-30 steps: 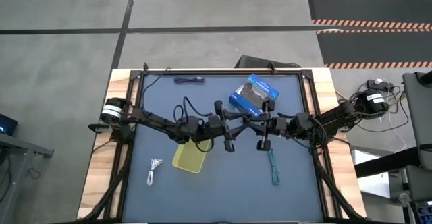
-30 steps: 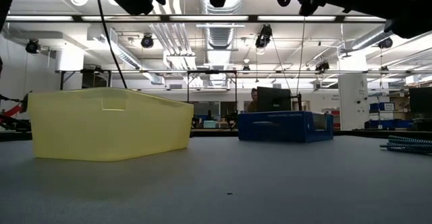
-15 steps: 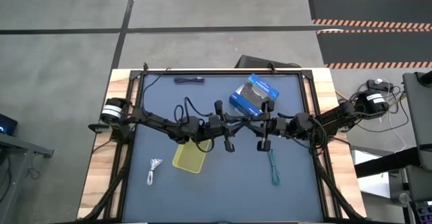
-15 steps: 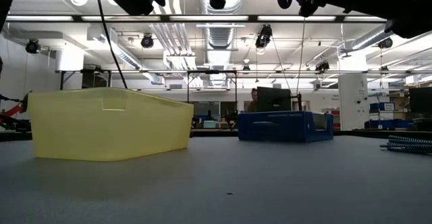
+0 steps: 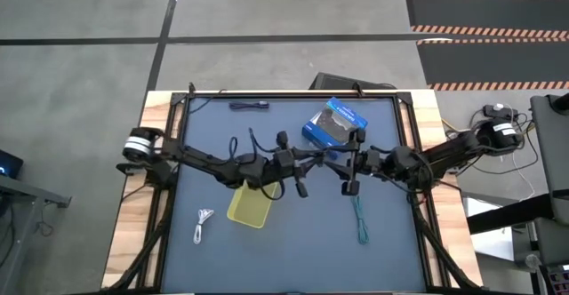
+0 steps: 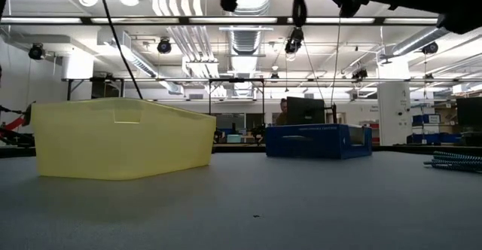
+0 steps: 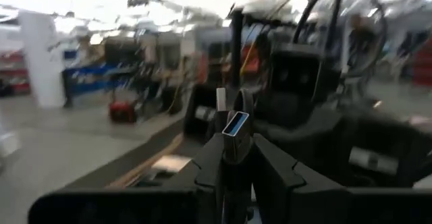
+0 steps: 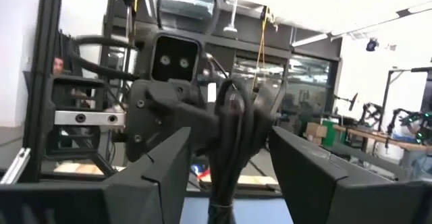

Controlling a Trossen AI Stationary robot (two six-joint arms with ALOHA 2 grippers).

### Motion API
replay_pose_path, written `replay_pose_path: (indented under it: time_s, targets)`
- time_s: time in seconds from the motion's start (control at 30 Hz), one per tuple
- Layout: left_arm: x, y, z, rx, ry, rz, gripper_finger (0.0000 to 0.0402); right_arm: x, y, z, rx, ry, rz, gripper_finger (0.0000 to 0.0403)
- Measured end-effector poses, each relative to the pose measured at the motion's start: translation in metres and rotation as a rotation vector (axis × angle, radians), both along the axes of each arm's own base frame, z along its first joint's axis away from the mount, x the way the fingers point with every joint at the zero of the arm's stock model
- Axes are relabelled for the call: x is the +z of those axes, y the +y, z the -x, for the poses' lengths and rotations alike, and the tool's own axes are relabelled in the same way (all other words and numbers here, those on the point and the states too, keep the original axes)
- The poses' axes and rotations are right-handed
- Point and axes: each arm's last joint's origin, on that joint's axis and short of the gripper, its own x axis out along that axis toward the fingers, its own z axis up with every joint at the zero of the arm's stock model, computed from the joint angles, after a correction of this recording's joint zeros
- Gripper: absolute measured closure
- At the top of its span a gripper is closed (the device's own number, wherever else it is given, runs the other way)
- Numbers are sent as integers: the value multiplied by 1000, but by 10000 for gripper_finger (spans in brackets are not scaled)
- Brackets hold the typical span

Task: Pick and place USB-C Cables
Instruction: Put the black charger cable into the yellow bin

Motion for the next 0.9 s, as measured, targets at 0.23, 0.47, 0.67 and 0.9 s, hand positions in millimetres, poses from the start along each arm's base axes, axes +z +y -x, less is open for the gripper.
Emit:
replay_pose_path:
  time_s: [0.23, 0.47, 0.67, 0.9]
  targets:
    - [22, 2, 23, 89, 160, 167, 362, 13, -3, 16, 0, 40, 7, 216]
    - [32, 11, 53, 198, 401, 528, 362, 22, -6, 32, 1, 76, 6, 218]
    - [39, 11, 71, 328, 674, 833, 362, 24, -8, 39, -44, 107, 5, 218]
    - [23, 4, 72, 368, 978, 1101, 362, 22, -9, 39, -82, 131, 13, 220]
